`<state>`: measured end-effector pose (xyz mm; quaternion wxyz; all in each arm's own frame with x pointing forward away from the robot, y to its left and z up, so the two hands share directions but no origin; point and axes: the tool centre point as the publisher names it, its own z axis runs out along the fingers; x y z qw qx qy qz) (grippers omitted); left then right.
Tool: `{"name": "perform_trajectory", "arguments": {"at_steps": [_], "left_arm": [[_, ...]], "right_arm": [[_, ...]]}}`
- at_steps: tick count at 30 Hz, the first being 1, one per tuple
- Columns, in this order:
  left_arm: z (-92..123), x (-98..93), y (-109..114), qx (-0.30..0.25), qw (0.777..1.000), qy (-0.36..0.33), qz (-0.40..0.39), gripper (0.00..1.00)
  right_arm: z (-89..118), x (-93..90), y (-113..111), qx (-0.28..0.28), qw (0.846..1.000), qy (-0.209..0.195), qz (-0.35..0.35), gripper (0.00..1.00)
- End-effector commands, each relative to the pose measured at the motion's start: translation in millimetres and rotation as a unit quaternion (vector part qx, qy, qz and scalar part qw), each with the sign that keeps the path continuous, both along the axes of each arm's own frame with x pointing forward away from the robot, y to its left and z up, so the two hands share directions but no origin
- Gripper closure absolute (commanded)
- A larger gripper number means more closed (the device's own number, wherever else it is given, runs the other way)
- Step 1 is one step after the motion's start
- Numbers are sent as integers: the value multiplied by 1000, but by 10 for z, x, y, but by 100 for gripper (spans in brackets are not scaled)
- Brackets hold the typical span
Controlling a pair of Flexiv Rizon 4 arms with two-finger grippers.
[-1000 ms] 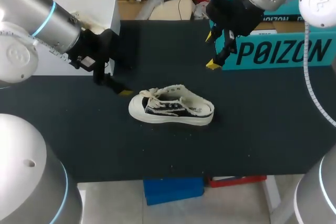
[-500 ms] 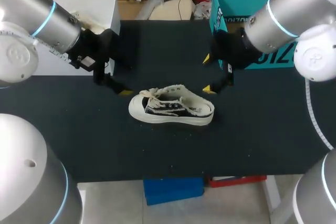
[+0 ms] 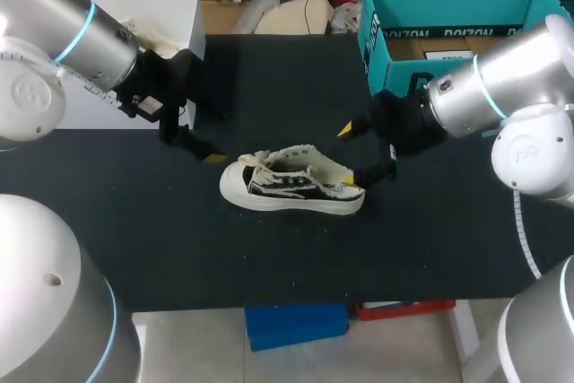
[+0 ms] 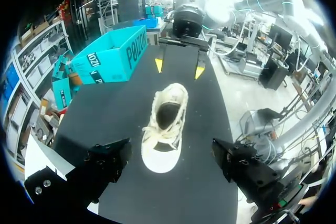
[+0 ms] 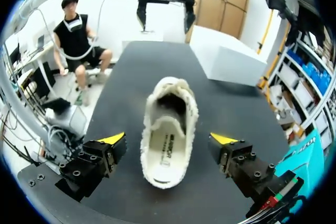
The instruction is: Take the shoe out of the shoebox, open the shoe tongue, remove and reinsert the insole, then place the shoe into the shoebox
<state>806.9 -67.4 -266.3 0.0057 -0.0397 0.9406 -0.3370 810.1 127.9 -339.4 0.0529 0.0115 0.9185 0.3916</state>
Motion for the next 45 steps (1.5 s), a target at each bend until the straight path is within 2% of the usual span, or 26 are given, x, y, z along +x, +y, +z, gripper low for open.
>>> {"name": "perform_trajectory", "arguments": {"at_steps": [1,11,22,45], "left_arm": [[-13,-5,0,-1,1000,-2,0,0],[-13,-5,0,-1,1000,-2,0,0],[-13,-5,0,-1,1000,-2,0,0],[-13,-5,0,-1,1000,-2,0,0]], "right_arm": [[-146,27,36,70,998,-4,4,0],[-350,-47,90,84,996,11,-9,0],[-573,-116,35,79,996,29,-30,0],[-832,3,11,84,995,32,-40,0]]}}
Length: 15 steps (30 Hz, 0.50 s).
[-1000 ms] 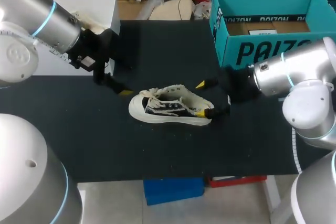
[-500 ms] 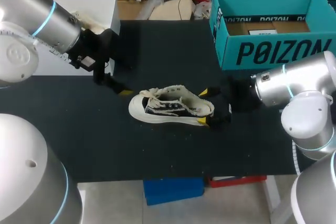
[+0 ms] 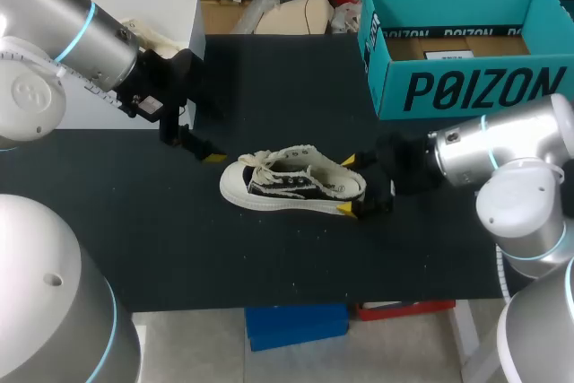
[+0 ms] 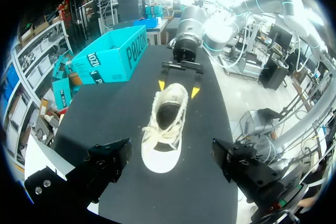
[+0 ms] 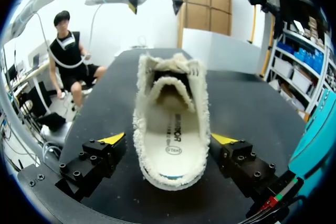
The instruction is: Take the shoe out of the shoebox, open the shoe tongue, remove and reinsert the insole, then place the shoe into the shoebox
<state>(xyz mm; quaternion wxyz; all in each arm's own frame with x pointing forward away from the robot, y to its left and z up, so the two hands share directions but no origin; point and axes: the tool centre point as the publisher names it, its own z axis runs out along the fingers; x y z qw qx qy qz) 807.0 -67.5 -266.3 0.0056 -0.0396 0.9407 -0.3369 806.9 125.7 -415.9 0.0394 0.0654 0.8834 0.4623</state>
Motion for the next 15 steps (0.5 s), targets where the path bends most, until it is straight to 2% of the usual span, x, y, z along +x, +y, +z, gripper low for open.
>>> {"name": "perform_trajectory", "arguments": {"at_steps": [1,15], "left_arm": [[-14,-6,1,-1,1000,-2,0,0],[-14,-6,1,-1,1000,-2,0,0]], "right_arm": [[-72,35,34,2,1000,2,0,0],[-208,66,40,5,1000,12,-12,0]]}}
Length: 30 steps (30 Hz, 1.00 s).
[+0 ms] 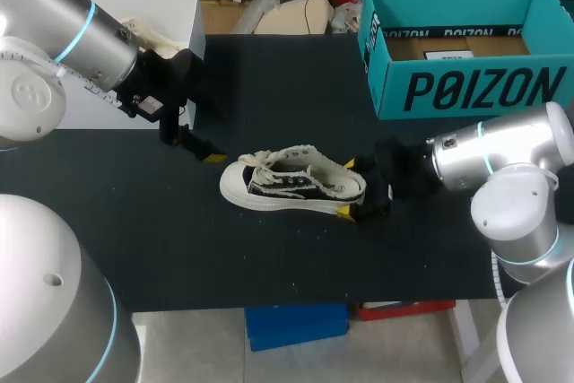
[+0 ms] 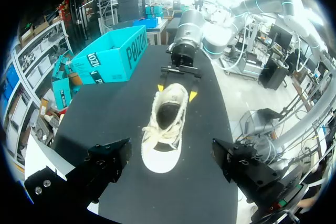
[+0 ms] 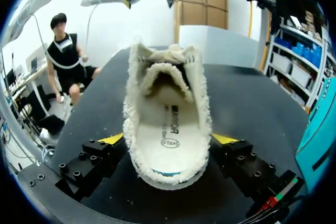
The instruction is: Take the shoe out of the shoebox, open the shoe tongue, remove and reinsert the insole, then place the shoe into the shoebox
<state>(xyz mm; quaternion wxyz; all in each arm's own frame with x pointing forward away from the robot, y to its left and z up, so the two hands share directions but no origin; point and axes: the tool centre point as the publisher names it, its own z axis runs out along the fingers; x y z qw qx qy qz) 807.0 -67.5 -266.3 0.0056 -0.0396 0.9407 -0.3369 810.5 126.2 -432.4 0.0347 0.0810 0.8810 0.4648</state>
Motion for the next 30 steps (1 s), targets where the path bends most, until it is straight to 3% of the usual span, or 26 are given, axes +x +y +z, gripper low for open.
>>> {"name": "perform_trajectory", "arguments": {"at_steps": [1,3,4,5,6,16,18,22,30], "left_arm": [[-14,-6,1,-1,1000,-2,0,0],[-14,-6,1,-1,1000,-2,0,0],[-14,-6,1,-1,1000,-2,0,0],[-14,-6,1,-1,1000,-2,0,0],[-14,-6,1,-1,1000,-2,0,0],[-14,-6,1,-1,1000,-2,0,0],[-1,-6,-19,35,999,-4,17,0],[-16,-12,-68,123,984,1,127,0],[-59,-180,-357,167,967,67,179,0]], "right_arm": [[-45,38,41,0,1000,1,1,0],[-61,56,48,0,1000,3,2,0],[-71,64,51,-3,1000,6,2,41],[-81,71,53,-2,1000,7,0,67],[-81,71,53,-2,1000,7,0,100],[-81,71,53,-2,1000,7,0,100],[-81,71,53,-2,1000,7,0,100],[-81,71,53,-2,1000,7,0,100],[-81,71,53,-2,1000,7,0,100]]}}
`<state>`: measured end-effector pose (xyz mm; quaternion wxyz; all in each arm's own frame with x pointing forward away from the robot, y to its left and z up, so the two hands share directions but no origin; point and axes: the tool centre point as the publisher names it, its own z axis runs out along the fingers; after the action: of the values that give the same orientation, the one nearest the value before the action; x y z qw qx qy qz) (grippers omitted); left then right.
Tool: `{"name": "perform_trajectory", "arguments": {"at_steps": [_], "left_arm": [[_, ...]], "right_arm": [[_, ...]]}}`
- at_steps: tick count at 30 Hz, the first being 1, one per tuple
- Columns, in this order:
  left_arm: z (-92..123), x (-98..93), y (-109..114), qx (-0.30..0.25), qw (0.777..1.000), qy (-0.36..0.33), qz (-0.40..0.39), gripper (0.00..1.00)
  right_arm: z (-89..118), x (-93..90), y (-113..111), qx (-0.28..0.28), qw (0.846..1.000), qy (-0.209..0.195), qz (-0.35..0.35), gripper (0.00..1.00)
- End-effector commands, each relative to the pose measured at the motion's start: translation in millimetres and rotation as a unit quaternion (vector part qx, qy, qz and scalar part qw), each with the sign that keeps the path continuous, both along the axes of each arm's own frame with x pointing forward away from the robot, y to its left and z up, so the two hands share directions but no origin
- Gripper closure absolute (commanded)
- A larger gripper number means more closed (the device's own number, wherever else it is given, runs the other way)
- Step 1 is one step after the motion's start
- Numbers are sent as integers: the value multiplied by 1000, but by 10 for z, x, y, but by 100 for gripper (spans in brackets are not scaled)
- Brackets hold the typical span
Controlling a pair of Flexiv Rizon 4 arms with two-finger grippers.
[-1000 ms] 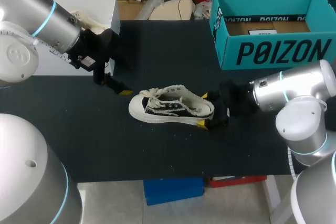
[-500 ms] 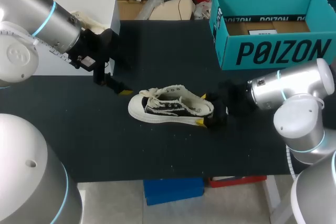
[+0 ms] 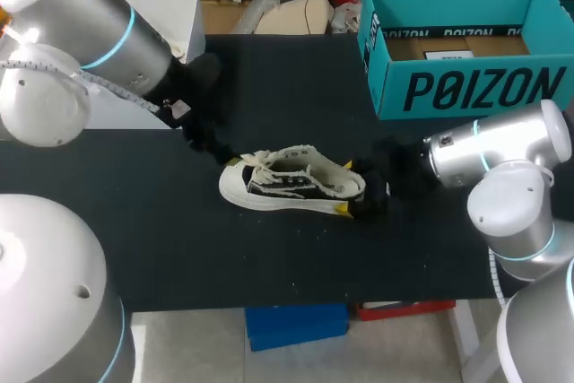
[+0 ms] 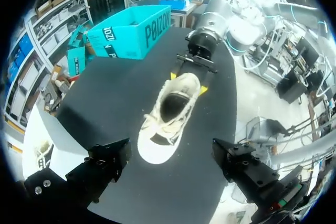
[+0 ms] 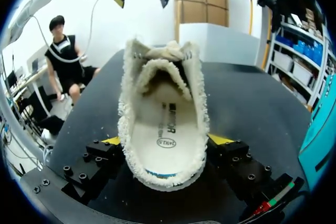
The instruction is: Take the shoe out of the shoebox, open the shoe tongue, remove and reinsert the insole, then place the shoe into the shoebox
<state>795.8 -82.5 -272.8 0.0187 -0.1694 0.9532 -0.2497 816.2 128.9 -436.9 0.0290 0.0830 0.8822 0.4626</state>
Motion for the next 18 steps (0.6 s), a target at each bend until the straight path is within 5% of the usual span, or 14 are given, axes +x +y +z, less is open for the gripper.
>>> {"name": "perform_trajectory", "arguments": {"at_steps": [1,5,18], "left_arm": [[7,-85,-250,80,994,54,57,0],[45,-177,-425,61,993,105,-17,0],[45,-177,-425,61,993,105,-17,0]], "right_arm": [[-36,14,26,0,1000,0,-1,100],[-36,14,26,0,1000,0,-1,100],[-36,14,26,0,1000,0,-1,100]]}}
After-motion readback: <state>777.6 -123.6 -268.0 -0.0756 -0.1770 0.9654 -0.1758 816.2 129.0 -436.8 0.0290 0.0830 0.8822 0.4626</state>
